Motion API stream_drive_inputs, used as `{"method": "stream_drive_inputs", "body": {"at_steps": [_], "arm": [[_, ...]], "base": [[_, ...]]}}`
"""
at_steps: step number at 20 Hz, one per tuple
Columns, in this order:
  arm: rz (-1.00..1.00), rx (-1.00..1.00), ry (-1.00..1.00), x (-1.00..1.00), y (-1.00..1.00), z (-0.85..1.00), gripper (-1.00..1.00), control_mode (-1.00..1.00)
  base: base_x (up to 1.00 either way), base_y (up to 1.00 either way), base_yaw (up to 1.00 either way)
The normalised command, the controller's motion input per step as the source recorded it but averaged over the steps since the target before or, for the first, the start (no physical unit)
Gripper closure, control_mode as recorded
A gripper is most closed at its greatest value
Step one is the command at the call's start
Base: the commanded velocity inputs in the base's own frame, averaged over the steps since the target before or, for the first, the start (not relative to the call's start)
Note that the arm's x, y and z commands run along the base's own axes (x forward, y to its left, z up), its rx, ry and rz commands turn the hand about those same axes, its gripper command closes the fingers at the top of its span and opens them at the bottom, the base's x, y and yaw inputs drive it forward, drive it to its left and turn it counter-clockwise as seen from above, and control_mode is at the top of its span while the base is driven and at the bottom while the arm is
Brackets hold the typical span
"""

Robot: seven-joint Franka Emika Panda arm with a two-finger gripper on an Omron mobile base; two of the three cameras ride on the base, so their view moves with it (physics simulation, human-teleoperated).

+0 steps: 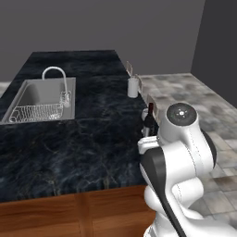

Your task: There is a wine glass and glass cup on the dining counter. Place the wine bottle next to the wine glass and the juice bottle next to the glass cup.

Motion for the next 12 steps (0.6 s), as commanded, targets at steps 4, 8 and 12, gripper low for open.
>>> {"method": "stream_drive_inputs", "body": {"at_steps": [4, 8, 12], "arm": [[0.0, 0.0, 0.0, 0.0, 0.0, 0.0, -1.0, 1.0], [0.0, 0.0, 0.0, 0.0, 0.0, 0.0, -1.0, 1.0], [0.0, 0.0, 0.0, 0.0, 0.0, 0.0, -1.0, 1.0]], "base": [[-0.67, 0.14, 0.0], [-0.69, 0.2, 0.0], [-0.52, 0.17, 0.08]]}}
